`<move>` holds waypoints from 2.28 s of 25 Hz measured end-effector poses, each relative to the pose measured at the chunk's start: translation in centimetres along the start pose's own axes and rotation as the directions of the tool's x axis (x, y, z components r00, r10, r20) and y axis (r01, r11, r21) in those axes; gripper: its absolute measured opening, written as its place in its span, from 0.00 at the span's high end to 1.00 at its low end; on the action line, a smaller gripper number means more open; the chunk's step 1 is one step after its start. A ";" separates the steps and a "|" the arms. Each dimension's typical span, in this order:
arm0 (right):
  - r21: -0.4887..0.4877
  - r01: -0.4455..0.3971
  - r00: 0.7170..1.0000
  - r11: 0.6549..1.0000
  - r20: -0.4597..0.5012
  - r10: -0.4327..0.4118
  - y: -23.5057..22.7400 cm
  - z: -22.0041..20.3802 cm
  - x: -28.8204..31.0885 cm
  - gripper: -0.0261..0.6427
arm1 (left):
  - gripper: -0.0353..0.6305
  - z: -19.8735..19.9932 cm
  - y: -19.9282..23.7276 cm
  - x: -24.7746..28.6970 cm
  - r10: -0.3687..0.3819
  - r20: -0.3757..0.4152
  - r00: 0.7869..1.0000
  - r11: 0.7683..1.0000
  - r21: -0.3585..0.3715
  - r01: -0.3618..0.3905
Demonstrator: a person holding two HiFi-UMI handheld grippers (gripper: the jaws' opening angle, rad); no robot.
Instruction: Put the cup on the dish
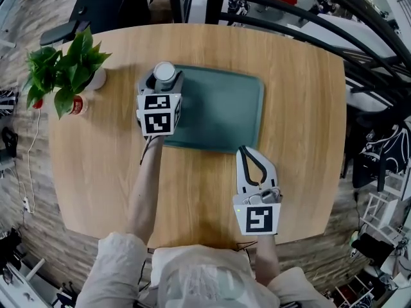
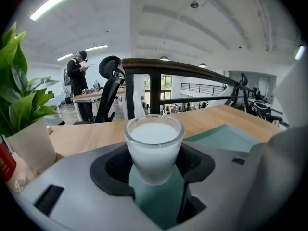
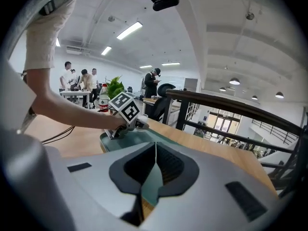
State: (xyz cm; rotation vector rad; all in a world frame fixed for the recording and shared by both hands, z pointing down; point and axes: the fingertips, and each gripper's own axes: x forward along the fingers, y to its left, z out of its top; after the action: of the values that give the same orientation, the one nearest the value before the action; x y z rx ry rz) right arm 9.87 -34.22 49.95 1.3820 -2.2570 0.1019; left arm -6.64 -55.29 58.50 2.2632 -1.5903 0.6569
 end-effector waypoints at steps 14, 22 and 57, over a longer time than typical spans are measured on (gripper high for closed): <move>0.048 -0.056 0.998 0.997 0.037 0.054 1.5 0.9 -0.5 0.93 | 0.55 -1.0 -0.5 0.7 0.068 -0.040 0.997 0.995 0.080 -0.065; 0.036 -0.052 0.996 0.998 0.074 0.049 1.1 2.6 -1.6 0.93 | 0.42 2.2 -0.4 -2.0 0.125 0.091 0.988 0.990 0.061 -0.130; 0.071 0.170 0.863 0.983 0.470 -0.183 3.6 16.0 -16.4 0.93 | 0.93 13.4 -9.8 -39.3 -0.061 0.636 0.769 0.998 0.056 0.032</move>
State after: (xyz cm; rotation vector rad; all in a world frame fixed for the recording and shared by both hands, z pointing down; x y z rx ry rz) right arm 6.95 -23.96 29.32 1.7776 -2.4994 -0.3046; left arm -5.93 -26.89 26.62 2.7233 -1.7828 -0.1432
